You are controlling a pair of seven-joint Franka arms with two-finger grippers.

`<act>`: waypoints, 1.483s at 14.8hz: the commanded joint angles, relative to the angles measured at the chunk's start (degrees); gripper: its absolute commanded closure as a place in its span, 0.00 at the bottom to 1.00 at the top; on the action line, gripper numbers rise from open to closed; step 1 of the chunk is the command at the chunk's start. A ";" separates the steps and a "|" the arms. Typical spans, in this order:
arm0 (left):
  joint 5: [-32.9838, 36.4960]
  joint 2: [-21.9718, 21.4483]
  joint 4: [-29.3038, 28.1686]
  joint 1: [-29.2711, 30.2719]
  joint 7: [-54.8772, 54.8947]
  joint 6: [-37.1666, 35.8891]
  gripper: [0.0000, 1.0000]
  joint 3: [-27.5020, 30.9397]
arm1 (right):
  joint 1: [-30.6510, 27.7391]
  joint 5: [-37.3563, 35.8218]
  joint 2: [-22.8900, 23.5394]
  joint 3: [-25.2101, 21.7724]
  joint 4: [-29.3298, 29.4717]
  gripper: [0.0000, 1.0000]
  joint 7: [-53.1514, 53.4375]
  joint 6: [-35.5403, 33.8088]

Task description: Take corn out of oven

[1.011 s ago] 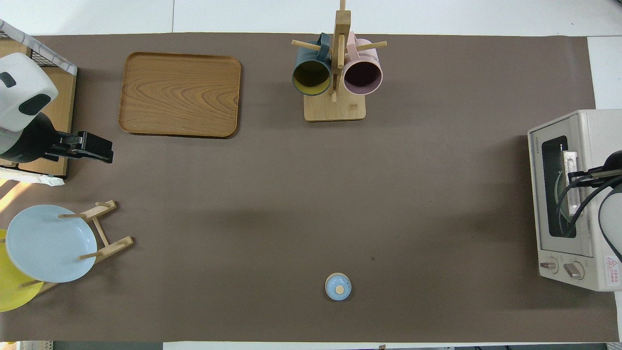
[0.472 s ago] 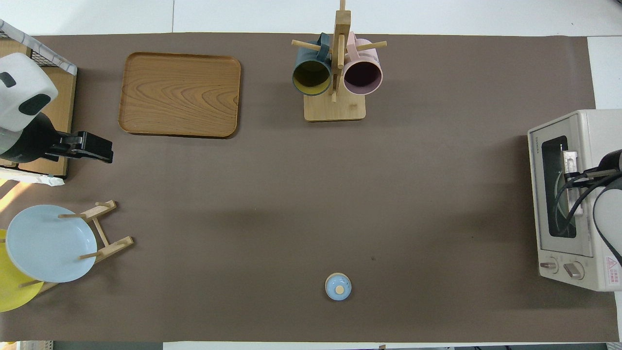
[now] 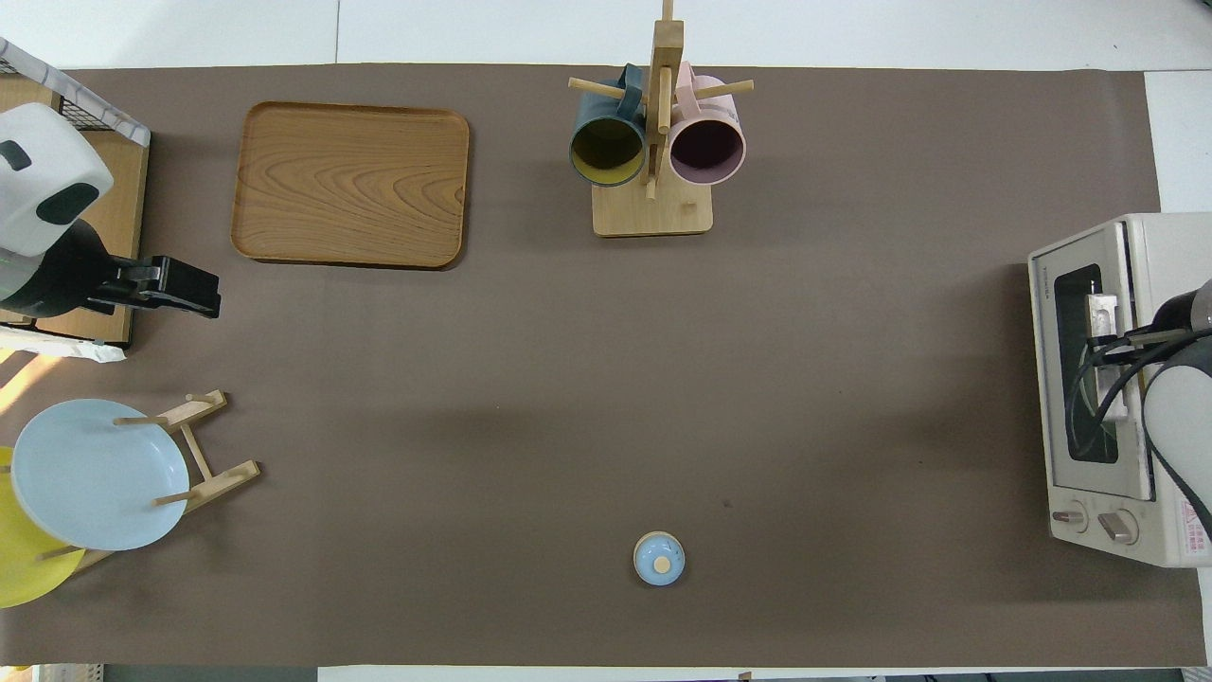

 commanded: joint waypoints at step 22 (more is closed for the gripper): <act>1.29 -0.19 0.36 0.46 0.34 0.15 0.00 -0.38 | 7.99 4.04 8.38 0.58 -13.36 1.00 8.91 27.13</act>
